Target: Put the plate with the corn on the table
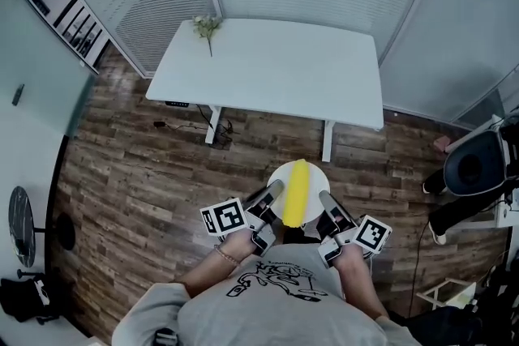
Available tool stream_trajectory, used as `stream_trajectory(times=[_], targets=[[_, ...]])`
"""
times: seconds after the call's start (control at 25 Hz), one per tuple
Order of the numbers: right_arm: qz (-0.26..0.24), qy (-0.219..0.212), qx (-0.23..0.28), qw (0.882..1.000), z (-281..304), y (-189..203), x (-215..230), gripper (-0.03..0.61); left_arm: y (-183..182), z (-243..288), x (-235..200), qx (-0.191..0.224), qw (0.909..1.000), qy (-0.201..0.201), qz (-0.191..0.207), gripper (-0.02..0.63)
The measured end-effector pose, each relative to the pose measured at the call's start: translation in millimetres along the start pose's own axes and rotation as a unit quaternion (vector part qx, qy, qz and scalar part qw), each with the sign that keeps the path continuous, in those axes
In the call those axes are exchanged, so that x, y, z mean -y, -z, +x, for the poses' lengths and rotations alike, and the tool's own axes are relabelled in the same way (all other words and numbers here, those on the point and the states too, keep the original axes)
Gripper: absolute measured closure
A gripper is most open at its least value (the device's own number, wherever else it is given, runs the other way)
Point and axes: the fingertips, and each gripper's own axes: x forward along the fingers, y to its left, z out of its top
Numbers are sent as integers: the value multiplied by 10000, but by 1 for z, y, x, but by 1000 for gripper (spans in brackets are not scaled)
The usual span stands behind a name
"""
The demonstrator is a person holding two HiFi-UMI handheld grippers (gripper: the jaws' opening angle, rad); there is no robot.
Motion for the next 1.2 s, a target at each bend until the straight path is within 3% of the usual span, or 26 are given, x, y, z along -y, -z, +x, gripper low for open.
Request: stream_trajectory(times=[0.56,0.92,1.2], targets=[[-29,51,-105,9999,34,-136,41,560,-39,139,7,96,9999,-26,-50,581],[89,35,-132,9999,62,-175,57,560,-64,182,-1,94,9999,-99,-64,581],[46,64,-169,9998,110,-207,72,560,-107,217,-22,86,9999,-109,-98,581]])
